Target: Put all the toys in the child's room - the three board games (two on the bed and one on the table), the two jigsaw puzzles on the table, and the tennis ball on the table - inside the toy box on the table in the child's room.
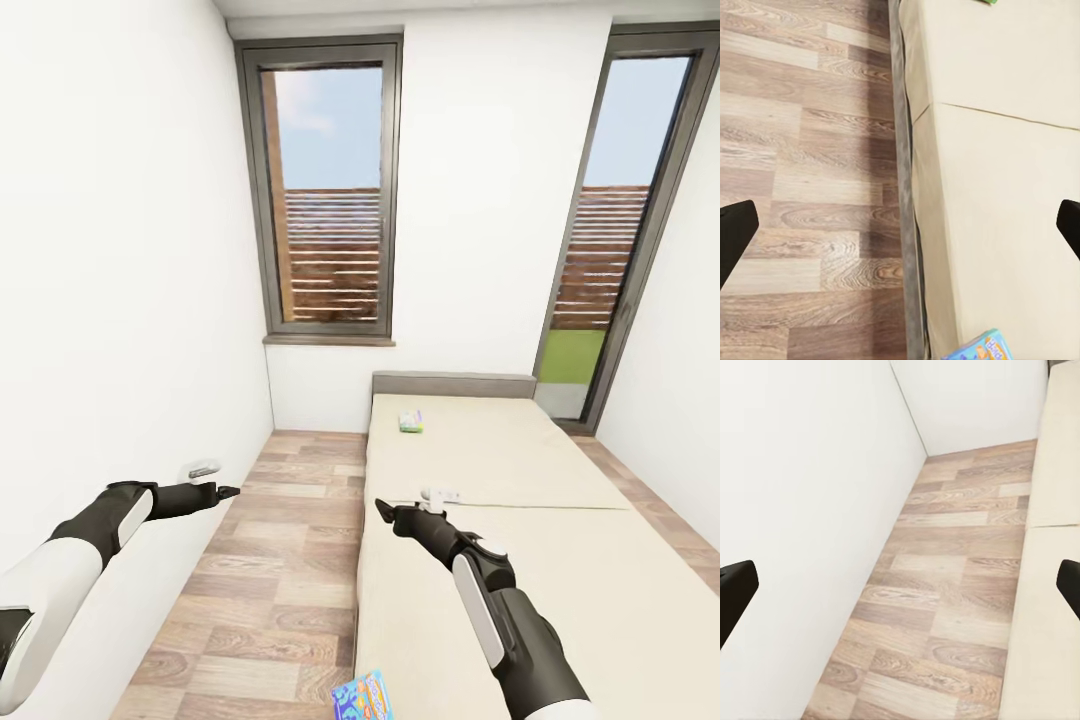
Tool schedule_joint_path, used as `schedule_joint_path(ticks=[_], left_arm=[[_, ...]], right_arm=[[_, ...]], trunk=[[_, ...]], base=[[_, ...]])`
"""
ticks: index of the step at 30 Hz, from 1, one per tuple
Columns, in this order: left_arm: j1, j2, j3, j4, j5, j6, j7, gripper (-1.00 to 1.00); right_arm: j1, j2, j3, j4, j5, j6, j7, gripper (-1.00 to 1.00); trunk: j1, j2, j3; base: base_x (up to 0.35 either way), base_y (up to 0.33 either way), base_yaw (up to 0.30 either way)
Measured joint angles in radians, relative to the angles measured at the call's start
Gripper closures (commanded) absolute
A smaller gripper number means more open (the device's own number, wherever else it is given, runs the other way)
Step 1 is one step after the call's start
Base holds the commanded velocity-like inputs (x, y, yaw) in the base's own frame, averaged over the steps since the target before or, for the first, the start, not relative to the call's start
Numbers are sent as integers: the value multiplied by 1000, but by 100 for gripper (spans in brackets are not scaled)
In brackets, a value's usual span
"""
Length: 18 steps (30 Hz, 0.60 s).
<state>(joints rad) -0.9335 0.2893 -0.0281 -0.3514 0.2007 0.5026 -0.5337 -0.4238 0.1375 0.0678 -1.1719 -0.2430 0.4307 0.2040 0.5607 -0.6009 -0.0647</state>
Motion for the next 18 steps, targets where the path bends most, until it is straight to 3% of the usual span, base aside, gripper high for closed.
schedule_joint_path(ticks=[18], left_arm=[[0, 0, -1, 0, 0, 0, 0, -100]], right_arm=[[0, 0, -4, -3, -8, -4, 0, -100]], trunk=[[69, -126, -57]], base=[[0, 0, 0]])
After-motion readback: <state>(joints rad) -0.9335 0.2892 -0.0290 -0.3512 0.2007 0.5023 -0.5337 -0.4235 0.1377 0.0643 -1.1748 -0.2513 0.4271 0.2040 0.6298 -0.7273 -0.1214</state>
